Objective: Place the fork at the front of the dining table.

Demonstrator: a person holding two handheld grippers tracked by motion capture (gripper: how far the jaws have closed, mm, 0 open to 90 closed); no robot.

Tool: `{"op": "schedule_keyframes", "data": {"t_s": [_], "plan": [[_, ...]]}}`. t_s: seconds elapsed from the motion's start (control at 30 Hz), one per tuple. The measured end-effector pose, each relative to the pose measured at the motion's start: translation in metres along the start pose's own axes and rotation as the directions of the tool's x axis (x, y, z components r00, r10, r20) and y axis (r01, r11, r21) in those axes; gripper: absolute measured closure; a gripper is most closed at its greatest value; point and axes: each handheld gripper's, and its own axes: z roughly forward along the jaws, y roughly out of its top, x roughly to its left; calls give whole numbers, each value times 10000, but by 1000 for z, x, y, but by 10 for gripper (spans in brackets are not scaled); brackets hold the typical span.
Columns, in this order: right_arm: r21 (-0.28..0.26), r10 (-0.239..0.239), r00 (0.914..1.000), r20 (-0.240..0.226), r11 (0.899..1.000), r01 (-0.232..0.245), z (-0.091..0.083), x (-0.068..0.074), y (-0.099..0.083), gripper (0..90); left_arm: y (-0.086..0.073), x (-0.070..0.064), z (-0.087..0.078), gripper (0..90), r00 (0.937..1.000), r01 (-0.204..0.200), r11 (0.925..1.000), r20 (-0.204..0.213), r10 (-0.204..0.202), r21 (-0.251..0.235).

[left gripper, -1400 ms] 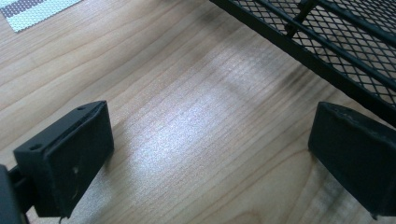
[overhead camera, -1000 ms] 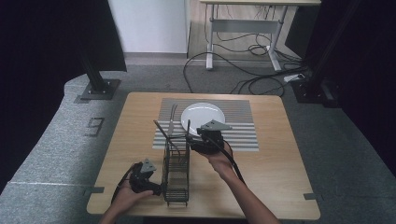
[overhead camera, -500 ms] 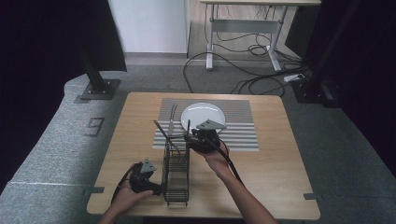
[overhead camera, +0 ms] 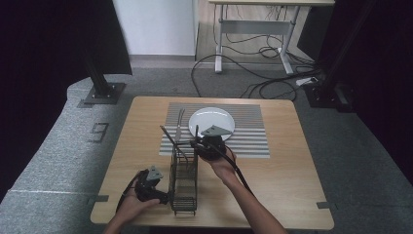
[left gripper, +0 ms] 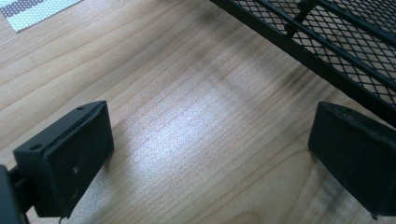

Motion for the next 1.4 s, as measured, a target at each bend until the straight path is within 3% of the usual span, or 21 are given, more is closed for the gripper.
{"op": "schedule_keyframes", "data": {"t_s": [0.27, 0.6, 1.1, 1.27, 1.4], "plan": [[-166, -222, 9995, 239, 9996, 226, -3, 3, 1, 791, 0, 0, 0, 0, 10000, -3, 10000, 1, 3, 2], [-349, -121, 9994, 334, 9993, 133, -5, 5, 0, 806, 0, 0, 0, 0, 10000, -1, 10000, 0, 1, 0], [-897, -414, 9991, 42, 9951, 416, -15, 16, 6, 855, 0, 0, 0, 0, 10000, -1, 10000, 3, 1, -1], [-1318, -448, 9990, -40, 9903, 439, -22, 19, 10, 857, 0, 0, 0, 0, 10000, 0, 10000, -2, 0, -5], [-1609, -797, 9966, 185, 9836, 816, -30, 23, 15, 857, 0, 0, 0, 0, 10000, 3, 10000, -10, -3, -15]]}}
